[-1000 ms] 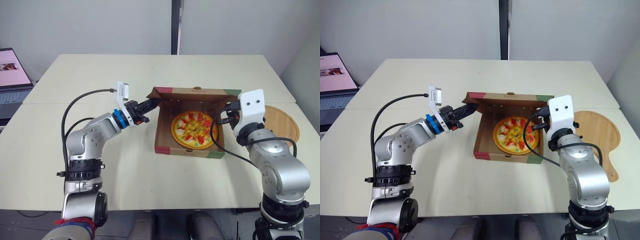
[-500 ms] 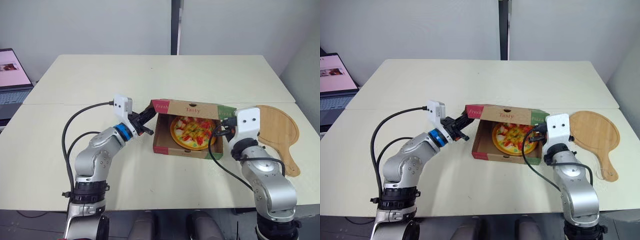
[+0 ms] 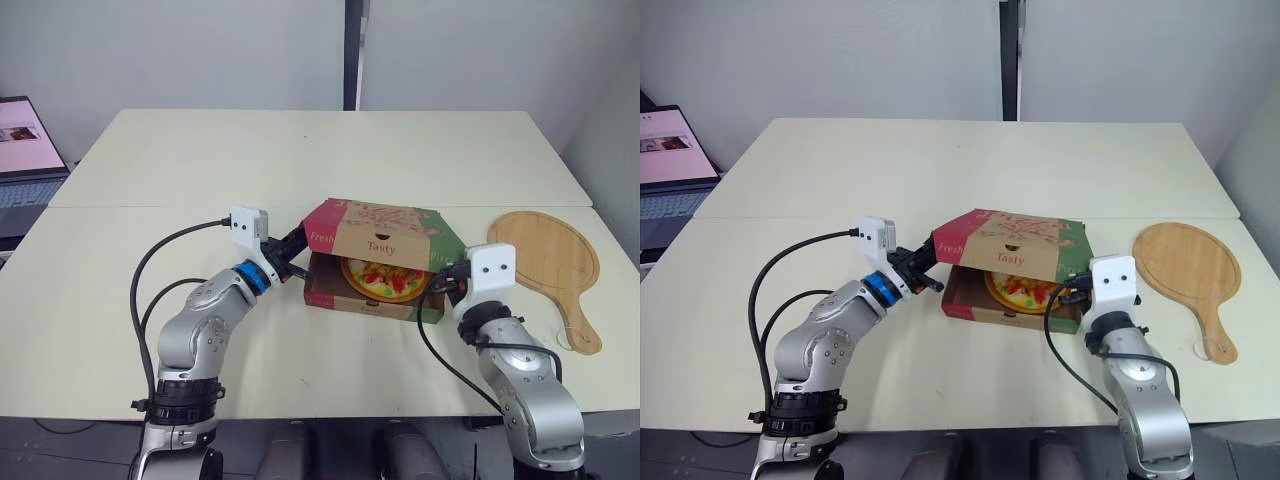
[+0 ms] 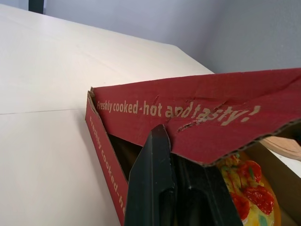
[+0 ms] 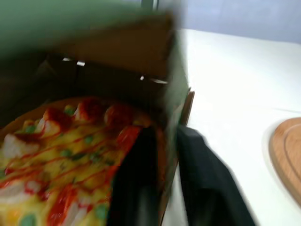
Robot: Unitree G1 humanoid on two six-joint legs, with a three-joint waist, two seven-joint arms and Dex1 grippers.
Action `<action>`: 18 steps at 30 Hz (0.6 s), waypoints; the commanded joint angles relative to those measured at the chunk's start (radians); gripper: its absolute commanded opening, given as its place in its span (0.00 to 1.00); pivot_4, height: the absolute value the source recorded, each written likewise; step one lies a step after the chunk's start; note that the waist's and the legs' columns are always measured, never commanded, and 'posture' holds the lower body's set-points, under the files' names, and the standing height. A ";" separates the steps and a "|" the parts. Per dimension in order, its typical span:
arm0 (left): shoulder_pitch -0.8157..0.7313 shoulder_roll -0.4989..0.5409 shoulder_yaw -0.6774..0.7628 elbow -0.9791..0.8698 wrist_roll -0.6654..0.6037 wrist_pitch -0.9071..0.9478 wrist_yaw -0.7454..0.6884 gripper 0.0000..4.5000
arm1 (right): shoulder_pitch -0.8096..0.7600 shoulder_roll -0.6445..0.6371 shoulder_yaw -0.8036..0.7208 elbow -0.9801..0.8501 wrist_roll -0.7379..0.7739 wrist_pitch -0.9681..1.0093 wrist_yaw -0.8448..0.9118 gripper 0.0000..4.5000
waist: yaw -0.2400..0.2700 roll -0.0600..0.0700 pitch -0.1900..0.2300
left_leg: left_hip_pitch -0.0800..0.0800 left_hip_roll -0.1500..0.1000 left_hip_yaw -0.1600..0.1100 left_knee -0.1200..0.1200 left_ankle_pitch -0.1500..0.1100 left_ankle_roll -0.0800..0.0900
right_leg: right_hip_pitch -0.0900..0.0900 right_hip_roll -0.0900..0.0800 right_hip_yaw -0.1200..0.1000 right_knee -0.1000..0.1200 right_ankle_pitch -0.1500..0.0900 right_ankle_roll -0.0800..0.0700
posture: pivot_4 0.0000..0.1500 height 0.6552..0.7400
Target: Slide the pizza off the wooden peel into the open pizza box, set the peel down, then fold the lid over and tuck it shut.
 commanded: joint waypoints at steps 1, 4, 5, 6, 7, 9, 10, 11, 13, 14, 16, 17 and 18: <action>-0.008 0.007 -0.001 -0.018 0.007 -0.026 0.001 0.00 | 0.019 -0.016 -0.018 -0.043 0.020 -0.036 0.035 0.47 | 0.000 0.000 0.000 | 0.000 0.000 0.000 0.000 0.000 0.000 | 0.000 0.000 0.000 0.000 0.000 0.000 | 1.00 1.00; -0.012 0.012 -0.005 -0.012 0.016 -0.035 -0.003 0.00 | 0.063 -0.054 -0.041 -0.078 0.051 -0.026 0.091 0.69 | 0.001 0.000 0.000 | 0.000 0.000 0.000 0.000 0.000 0.000 | 0.000 0.000 0.000 0.000 0.000 0.000 | 1.00 1.00; -0.012 0.012 -0.006 -0.011 0.017 -0.037 -0.002 0.00 | 0.077 -0.065 -0.050 -0.087 0.060 -0.025 0.105 0.76 | 0.002 0.000 0.000 | 0.000 0.000 0.000 0.000 0.000 0.000 | 0.000 0.000 0.000 0.000 0.000 0.000 | 1.00 1.00; -0.011 0.013 -0.007 -0.010 0.019 -0.039 -0.003 0.00 | 0.091 -0.080 -0.059 -0.093 0.069 -0.023 0.120 0.84 | 0.001 0.000 0.000 | 0.000 0.000 0.000 0.000 0.000 0.000 | 0.000 0.000 0.000 0.000 0.000 0.000 | 1.00 1.00; -0.010 0.013 -0.008 -0.009 0.021 -0.042 -0.004 0.00 | 0.107 -0.099 -0.069 -0.098 0.074 -0.028 0.137 0.92 | 0.002 0.000 0.000 | 0.000 0.000 0.000 0.000 0.000 0.000 | 0.000 0.000 0.000 0.000 0.000 0.000 | 1.00 1.00; -0.007 0.014 -0.011 -0.009 0.023 -0.046 -0.005 0.00 | 0.142 -0.136 -0.095 -0.104 0.091 -0.031 0.176 0.99 | 0.001 0.000 0.000 | 0.000 0.000 0.000 0.000 0.000 0.000 | 0.001 0.000 0.000 0.000 0.000 0.000 | 1.00 1.00; -0.006 0.014 -0.012 -0.009 0.023 -0.047 -0.006 0.00 | 0.153 -0.148 -0.104 -0.105 0.101 -0.032 0.190 0.99 | 0.002 0.000 0.000 | 0.000 0.000 0.000 0.000 0.000 0.000 | 0.001 0.001 0.000 0.000 0.000 0.000 | 1.00 1.00; -0.003 0.015 -0.014 -0.010 0.024 -0.048 -0.008 0.00 | 0.175 -0.165 -0.132 -0.109 0.121 -0.032 0.211 0.99 | 0.002 0.000 0.000 | 0.000 0.000 0.000 0.000 0.000 0.000 | 0.001 0.001 0.000 0.000 0.000 0.000 | 1.00 1.00; 0.004 0.017 -0.017 -0.012 0.026 -0.051 -0.011 0.00 | 0.202 -0.180 -0.194 -0.114 0.158 -0.022 0.233 0.99 | 0.002 0.000 0.000 | 0.000 0.001 0.000 0.000 0.000 0.000 | 0.001 0.001 0.000 0.000 0.000 0.000 | 1.00 1.00; 0.007 0.019 -0.018 -0.012 0.026 -0.052 -0.013 0.00 | 0.206 -0.182 -0.242 -0.116 0.190 -0.014 0.240 0.99 | 0.002 0.000 0.000 | 0.000 0.001 0.000 0.000 0.000 0.000 | 0.001 0.001 0.000 0.000 0.000 0.000 | 1.00 1.00; 0.011 0.022 -0.019 -0.011 0.025 -0.054 -0.015 0.00 | 0.200 -0.188 -0.316 -0.116 0.236 -0.003 0.248 0.99 | 0.002 0.000 0.000 | 0.001 0.001 0.000 0.001 0.000 0.000 | 0.001 0.001 0.000 0.000 0.000 0.000 | 1.00 1.00; 0.013 0.024 -0.018 -0.010 0.025 -0.055 -0.016 0.00 | 0.189 -0.194 -0.353 -0.113 0.259 0.000 0.252 0.99 | 0.002 0.000 0.000 | 0.001 0.001 0.000 0.001 0.000 0.000 | 0.001 0.001 0.000 0.000 0.000 0.000 | 1.00 1.00; 0.015 0.025 -0.018 -0.008 0.026 -0.057 -0.018 0.00 | 0.174 -0.203 -0.387 -0.111 0.281 0.007 0.254 0.95 | 0.002 0.000 0.000 | 0.001 0.001 0.000 0.000 0.000 0.000 | 0.001 0.001 0.000 0.000 0.000 0.000 | 1.00 1.00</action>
